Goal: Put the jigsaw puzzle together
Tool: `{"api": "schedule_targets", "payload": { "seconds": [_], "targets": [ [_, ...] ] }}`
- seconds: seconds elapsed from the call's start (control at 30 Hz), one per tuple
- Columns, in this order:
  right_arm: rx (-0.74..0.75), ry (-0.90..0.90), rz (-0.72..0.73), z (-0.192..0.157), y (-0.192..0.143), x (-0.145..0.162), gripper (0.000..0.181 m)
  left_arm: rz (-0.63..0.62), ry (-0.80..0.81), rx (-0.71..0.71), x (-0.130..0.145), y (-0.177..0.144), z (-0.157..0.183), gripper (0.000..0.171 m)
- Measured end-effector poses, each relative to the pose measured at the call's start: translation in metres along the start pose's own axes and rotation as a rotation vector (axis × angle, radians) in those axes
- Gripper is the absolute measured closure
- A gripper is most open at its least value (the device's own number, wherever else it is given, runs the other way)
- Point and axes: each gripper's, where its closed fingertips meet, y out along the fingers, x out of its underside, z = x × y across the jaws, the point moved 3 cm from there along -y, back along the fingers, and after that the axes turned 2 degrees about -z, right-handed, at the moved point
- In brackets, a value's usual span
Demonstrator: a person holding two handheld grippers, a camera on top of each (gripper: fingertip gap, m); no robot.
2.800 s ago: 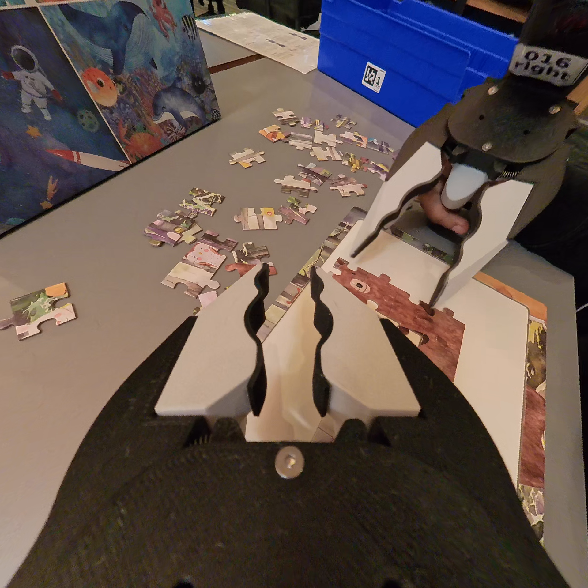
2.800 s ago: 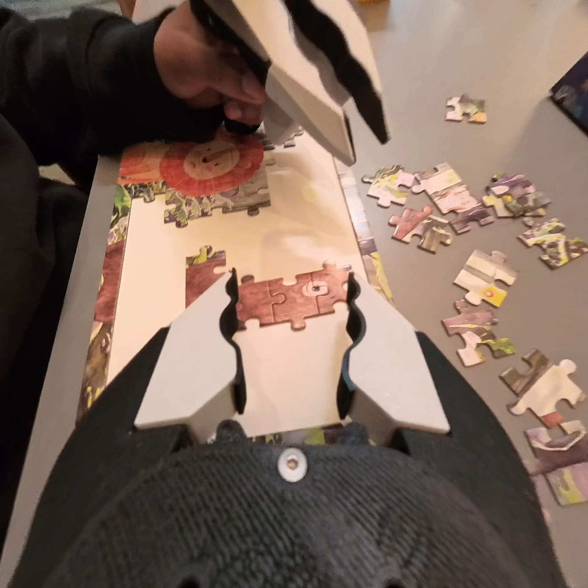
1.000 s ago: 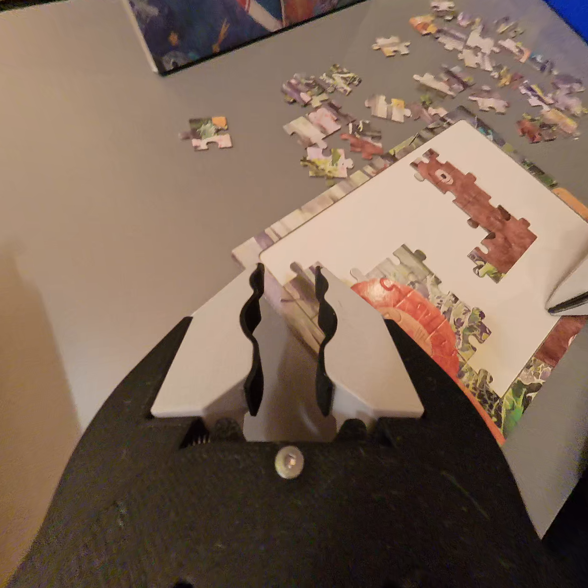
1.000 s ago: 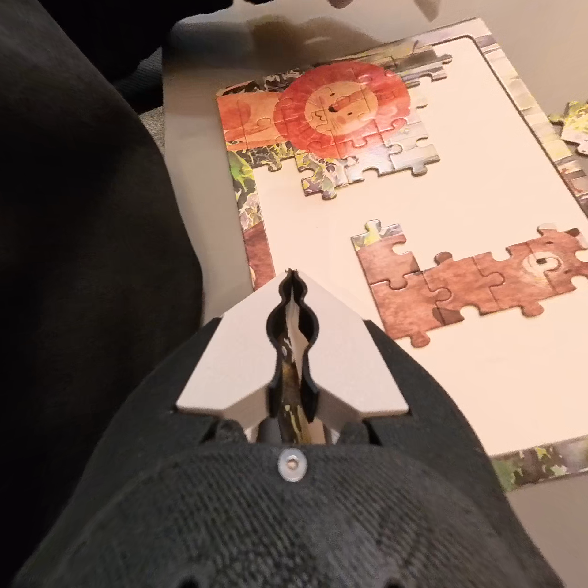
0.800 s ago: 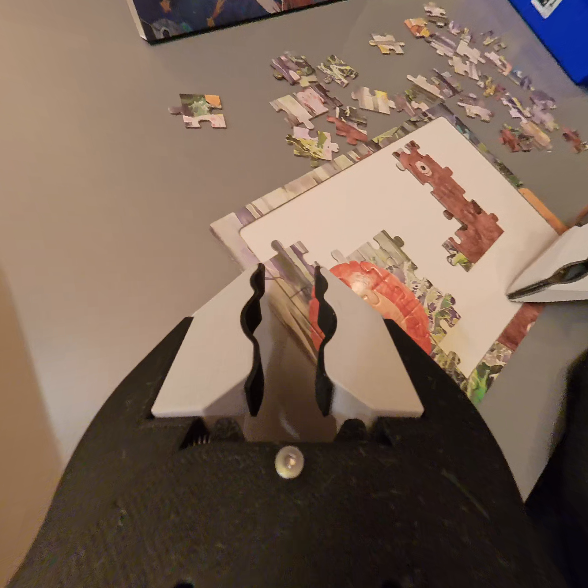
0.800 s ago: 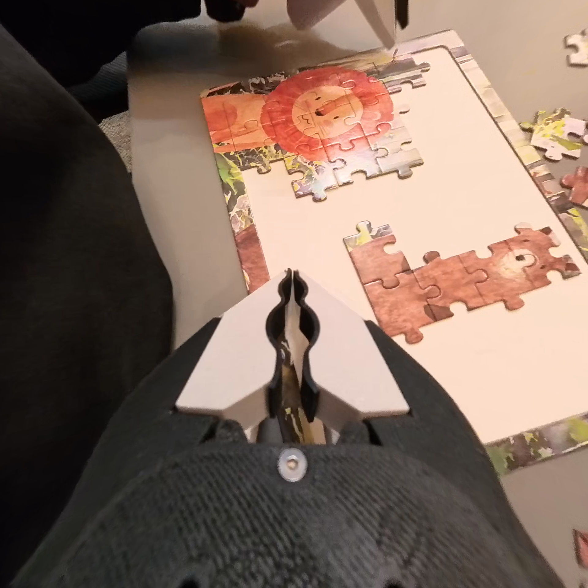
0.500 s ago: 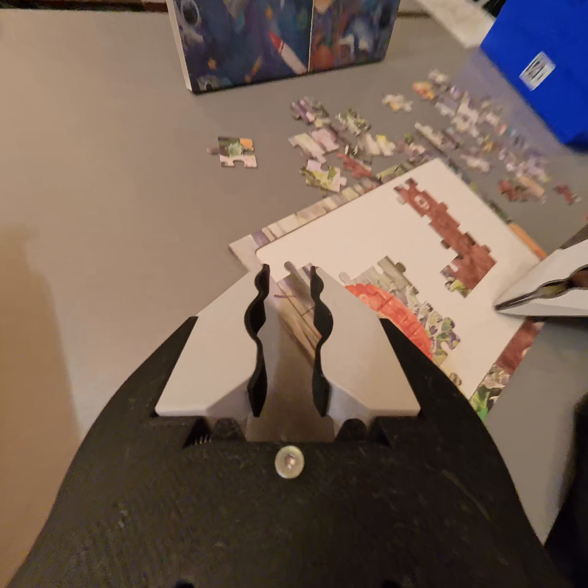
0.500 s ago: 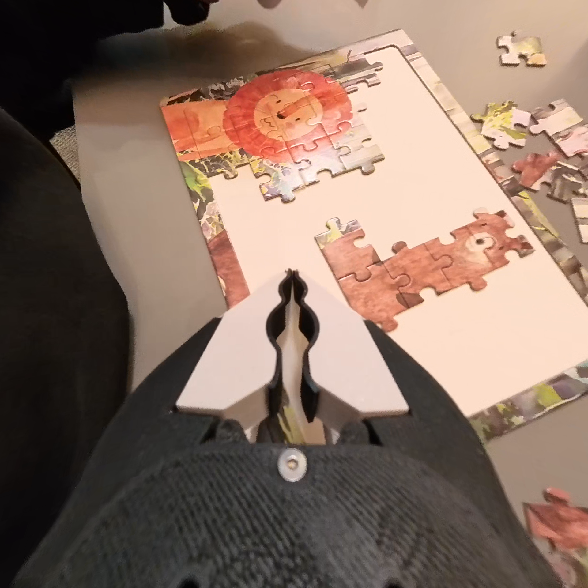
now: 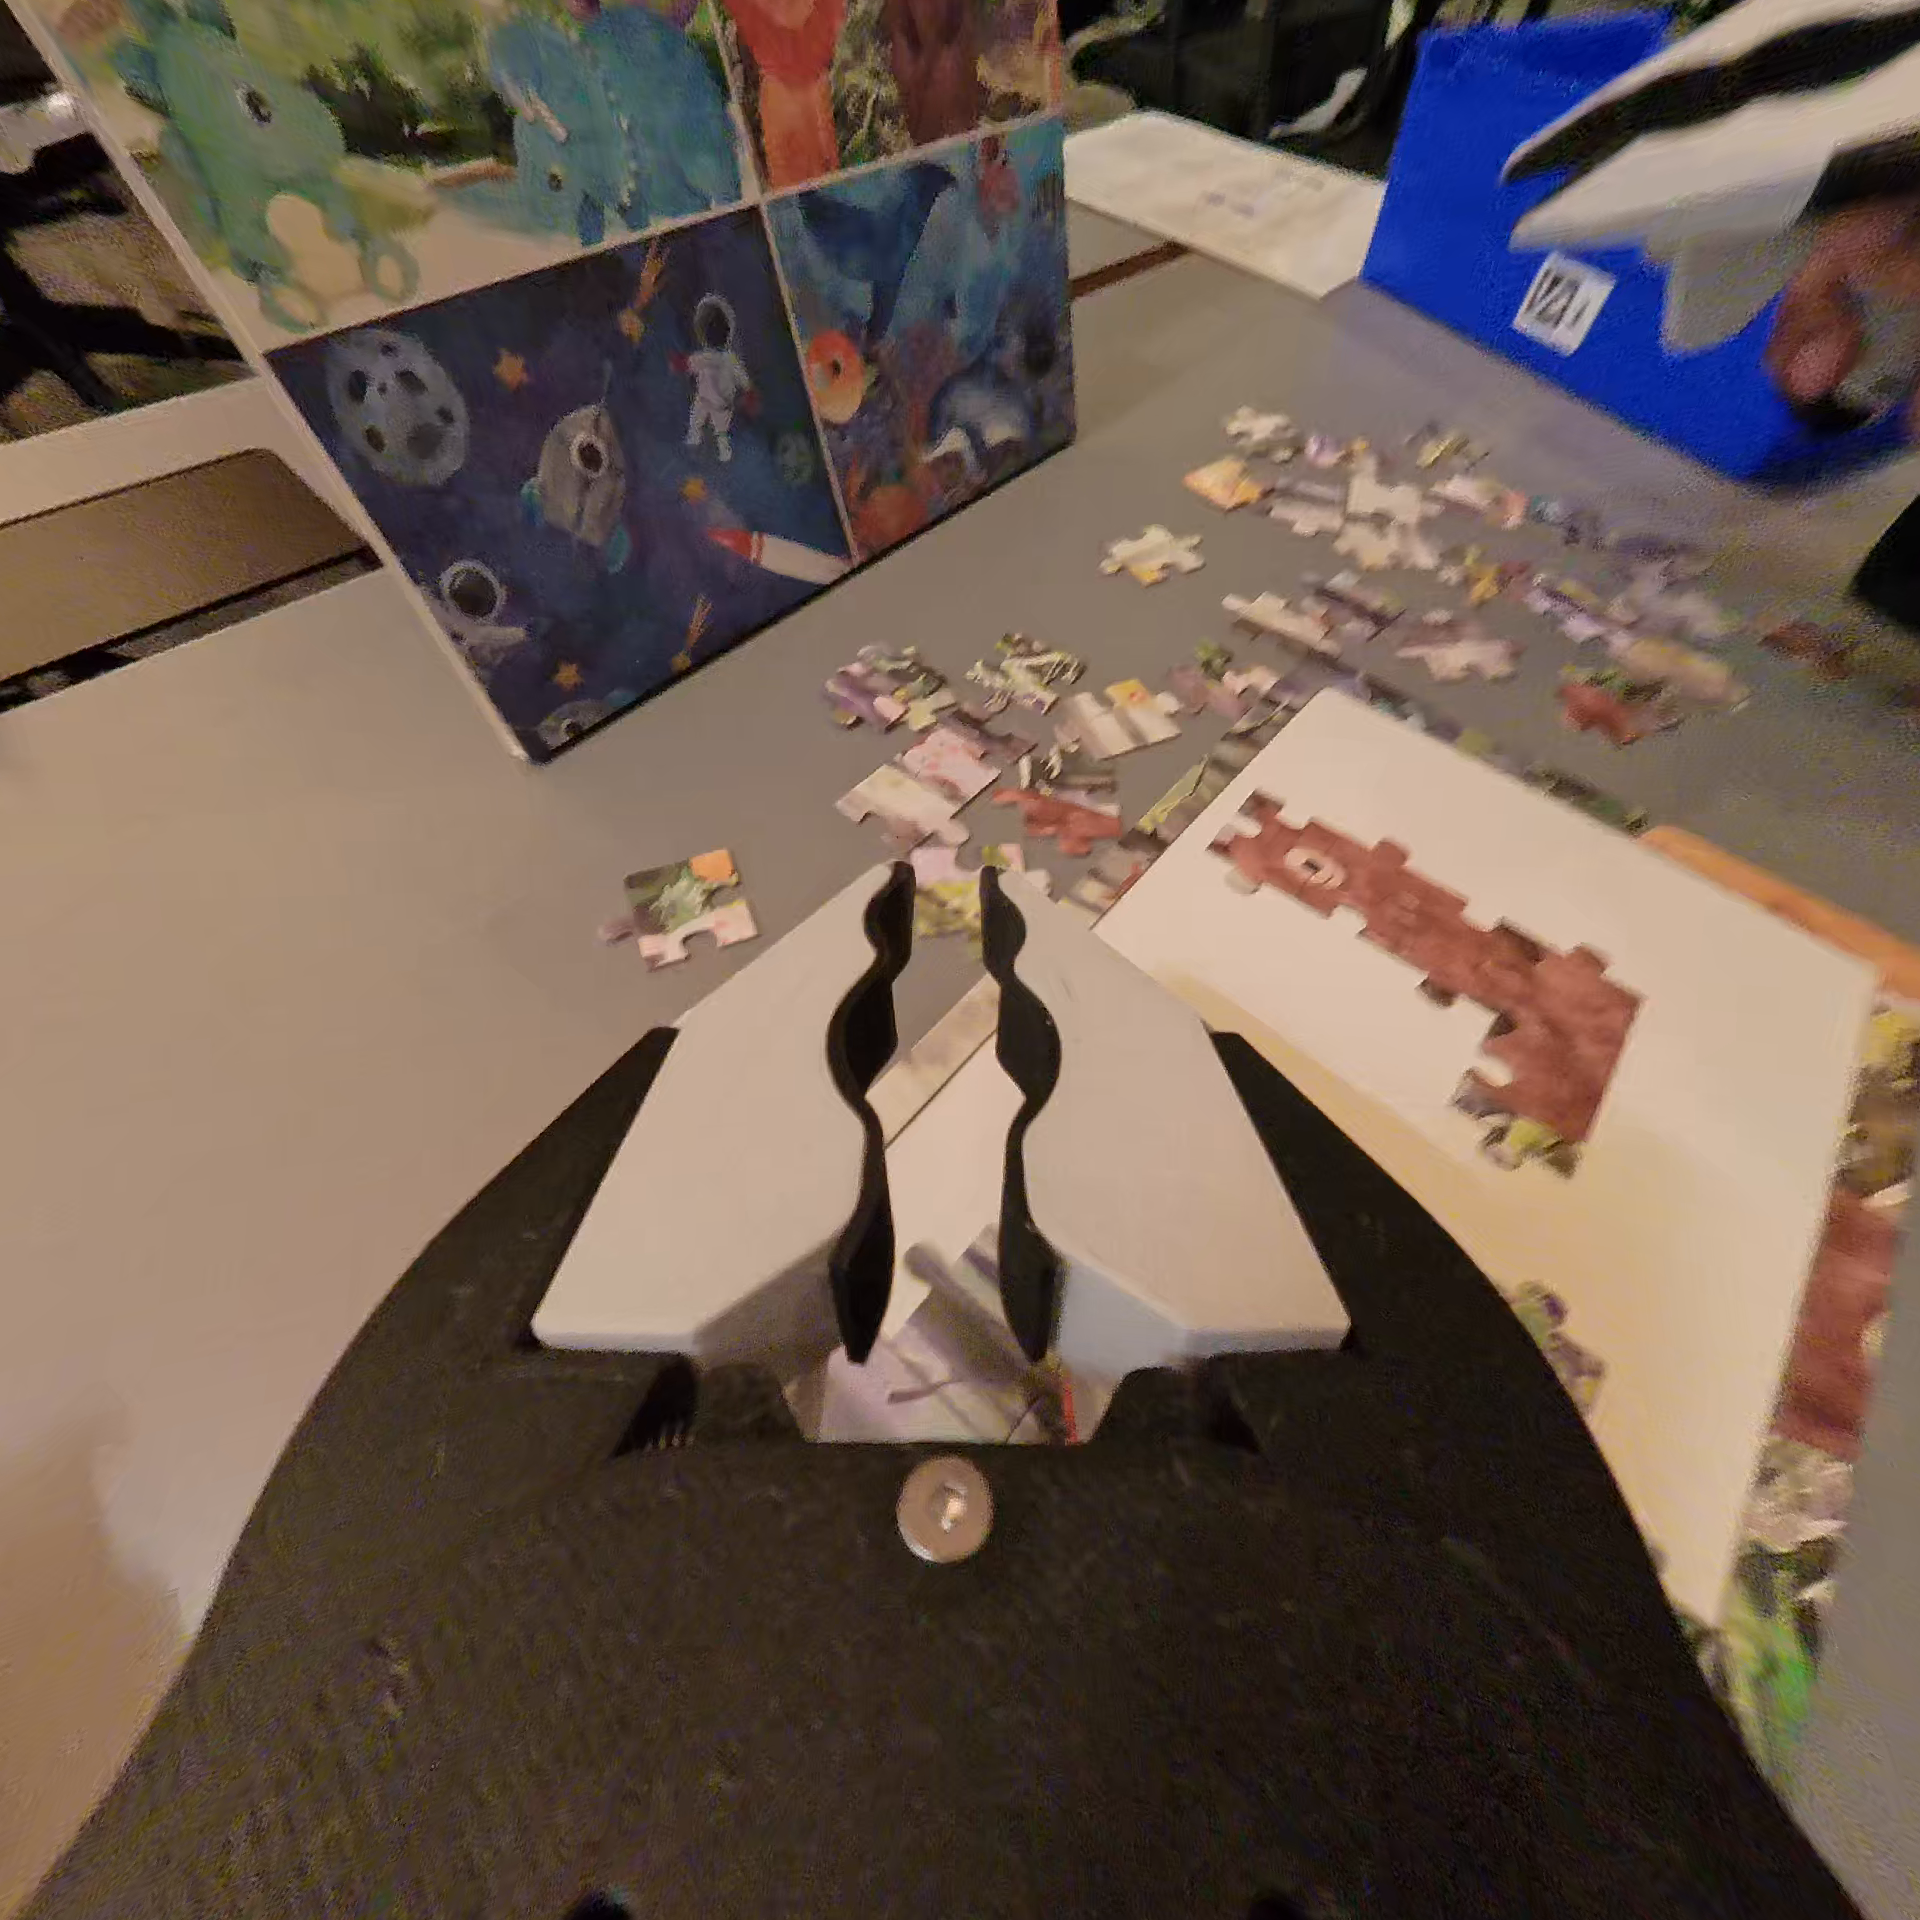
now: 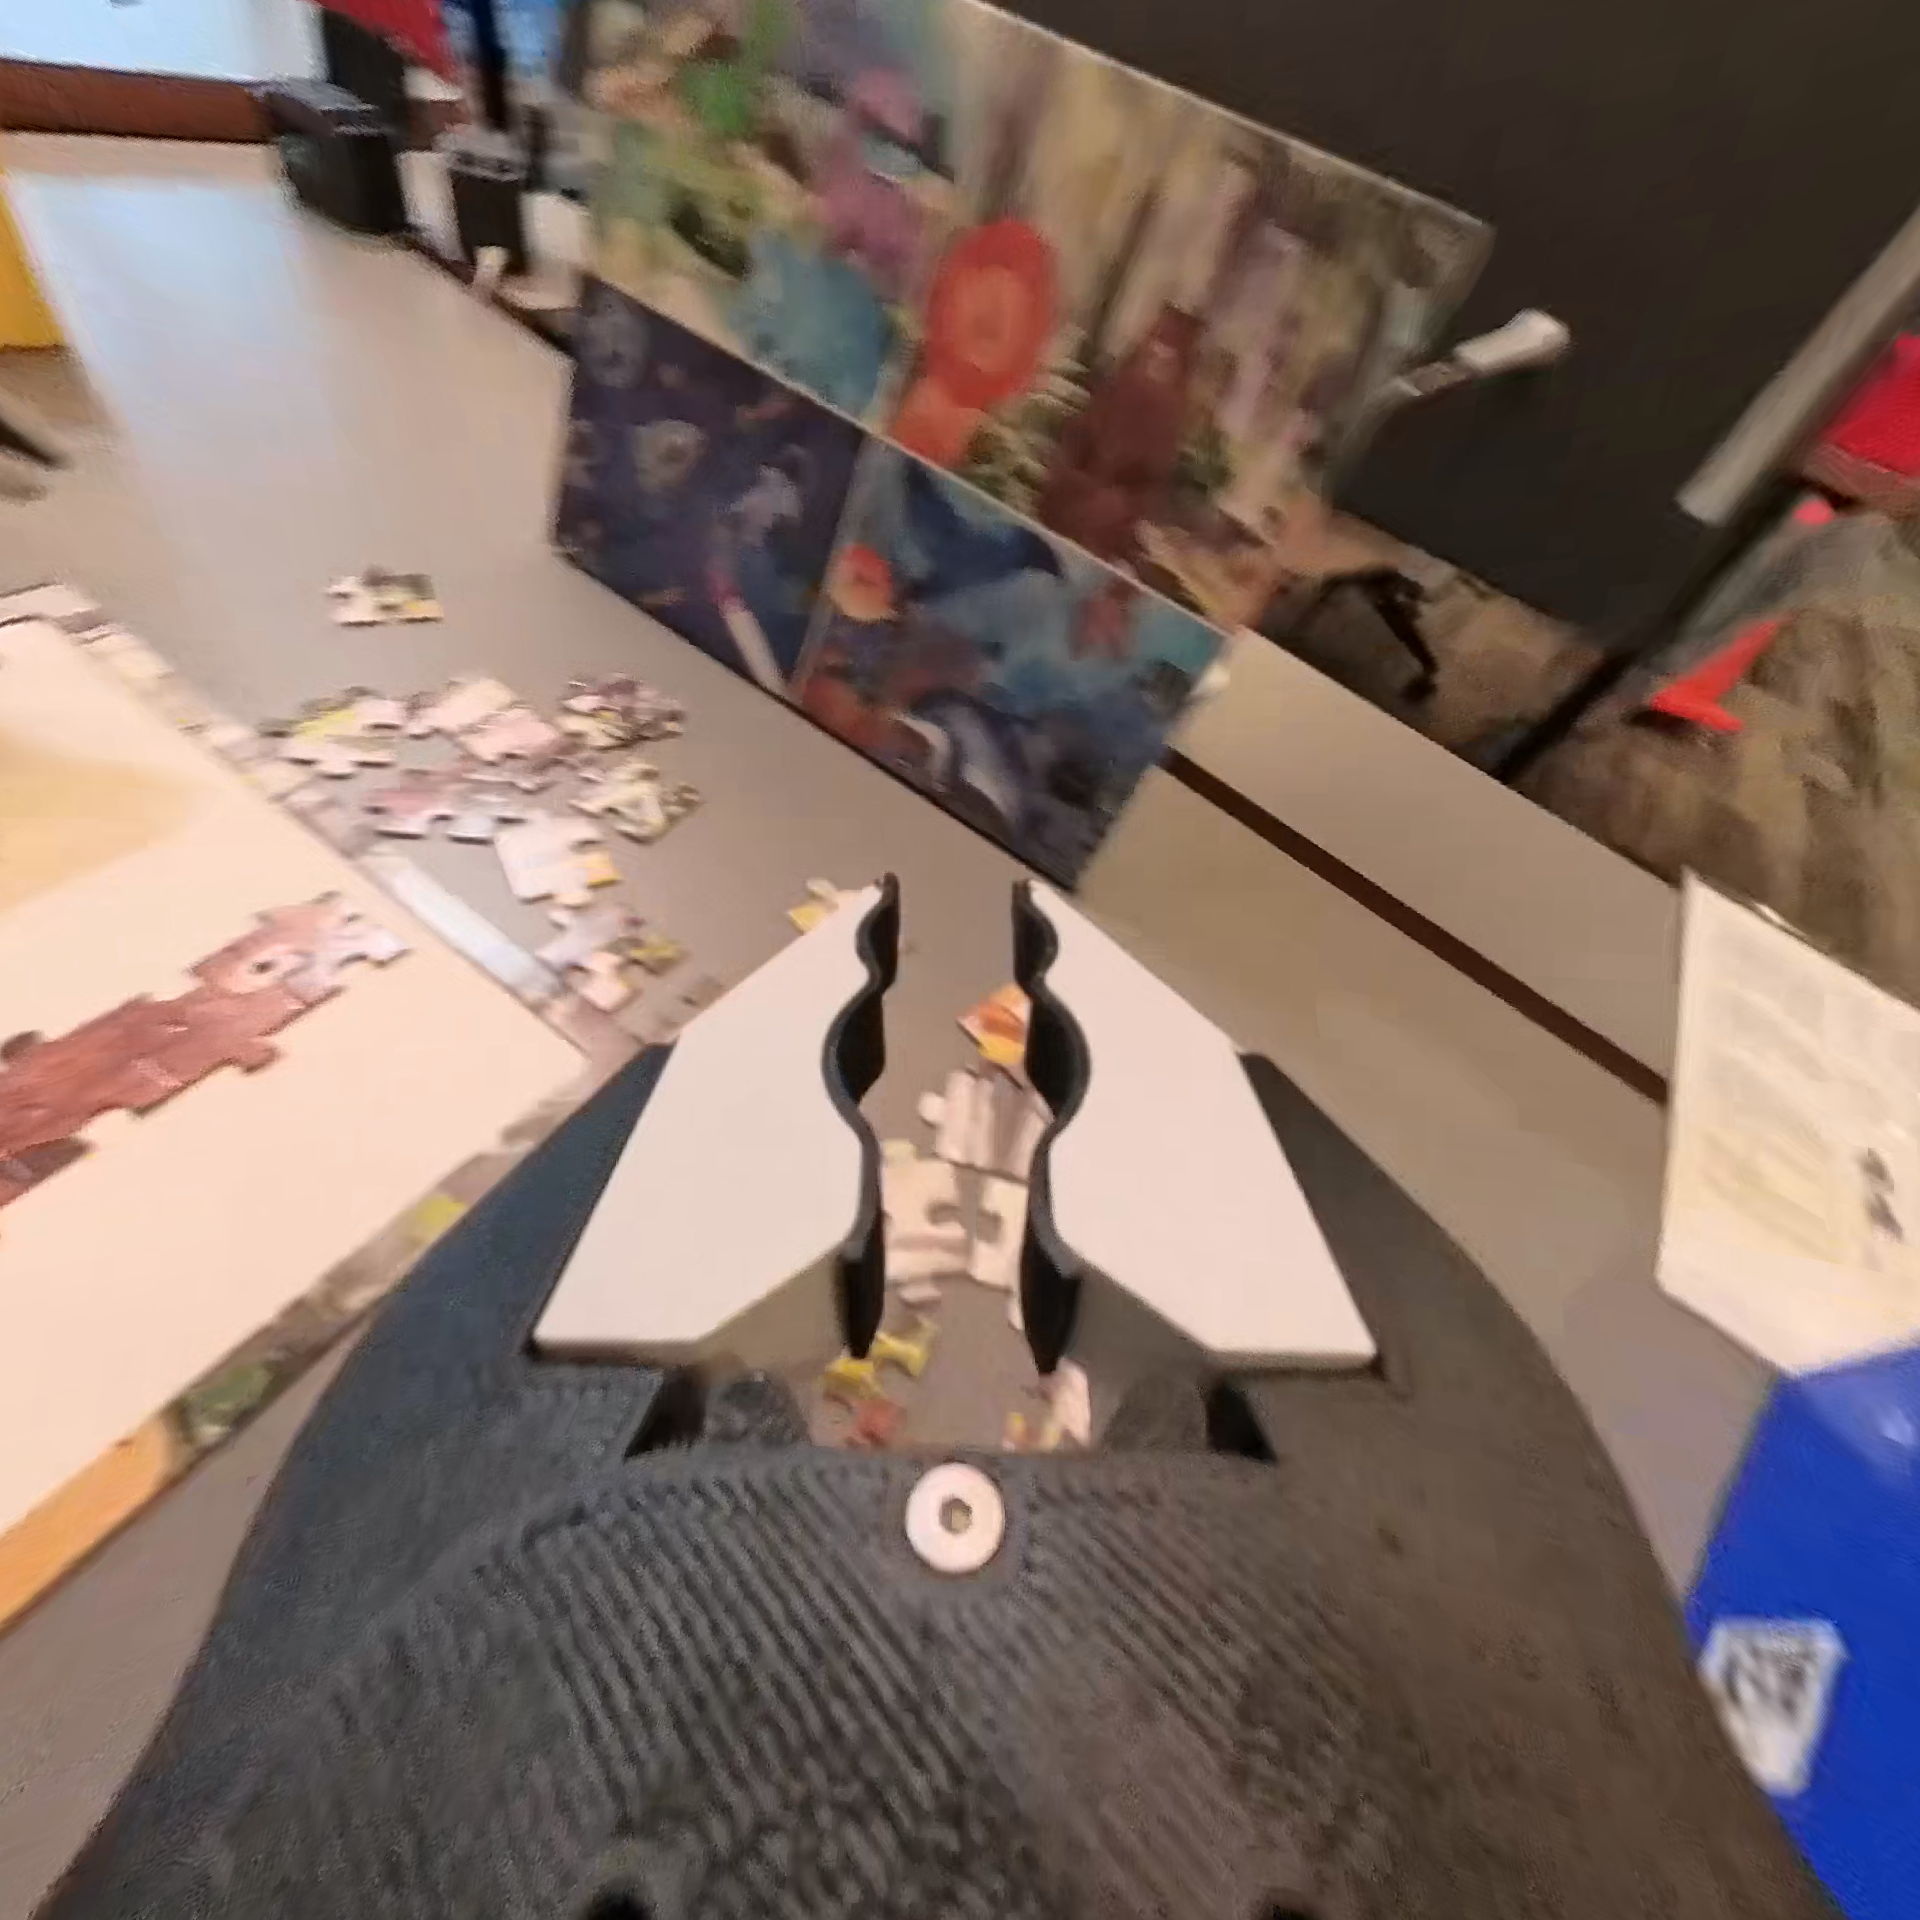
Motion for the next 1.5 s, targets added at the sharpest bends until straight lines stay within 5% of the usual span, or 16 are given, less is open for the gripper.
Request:
{"api": "schedule_targets", "payload": {
  "seconds": [0.17, 0.23, 0.6, 1.17, 1.33, 1.5],
  "targets": [
    [0.304, 0.158, -0.001, 0.070, -0.035, 0.042, 0.179, 0.021, -0.009, -0.082, 0.014, -0.012, -0.019, 0.162],
    [0.379, 0.263, -0.056, 0.089, -0.037, 0.058, 0.170, 0.043, -0.040, -0.068, 0.013, -0.013, -0.023, 0.161],
    [0.408, 0.458, -0.431, 0.089, -0.013, 0.134, 0.159, -0.014, -0.036, -0.057, 0.023, -0.003, -0.021, 0.157],
    [0.267, 0.515, -0.543, 0.063, -0.016, 0.143, 0.148, 0.043, -0.031, -0.068, 0.015, -0.014, -0.019, 0.155],
    [0.040, 0.577, -0.425, 0.040, -0.006, 0.122, 0.140, 0.042, -0.039, -0.058, 0.015, -0.013, -0.018, 0.154],
    [0.100, 0.473, -0.327, 0.050, -0.010, 0.104, 0.140, 0.043, -0.037, -0.061, 0.015, -0.013, -0.019, 0.153]
  ]
}}
